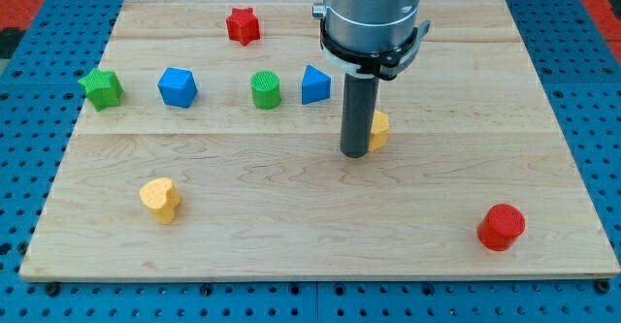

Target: Push the yellow heart closer to the yellow hexagon

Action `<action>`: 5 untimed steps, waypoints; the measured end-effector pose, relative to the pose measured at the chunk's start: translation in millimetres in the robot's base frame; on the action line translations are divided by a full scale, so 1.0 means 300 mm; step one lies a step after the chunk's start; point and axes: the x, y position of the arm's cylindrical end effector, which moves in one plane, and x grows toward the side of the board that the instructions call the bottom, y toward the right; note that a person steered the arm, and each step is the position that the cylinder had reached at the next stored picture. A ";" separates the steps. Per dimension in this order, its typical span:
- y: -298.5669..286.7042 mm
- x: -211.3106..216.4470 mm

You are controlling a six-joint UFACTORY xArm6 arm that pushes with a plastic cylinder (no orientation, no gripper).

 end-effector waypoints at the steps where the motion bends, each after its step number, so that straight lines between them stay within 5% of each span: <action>1: 0.002 -0.029; 2: 0.004 -0.017; 3: -0.133 0.276; 4: -0.481 0.450; 5: -0.813 0.377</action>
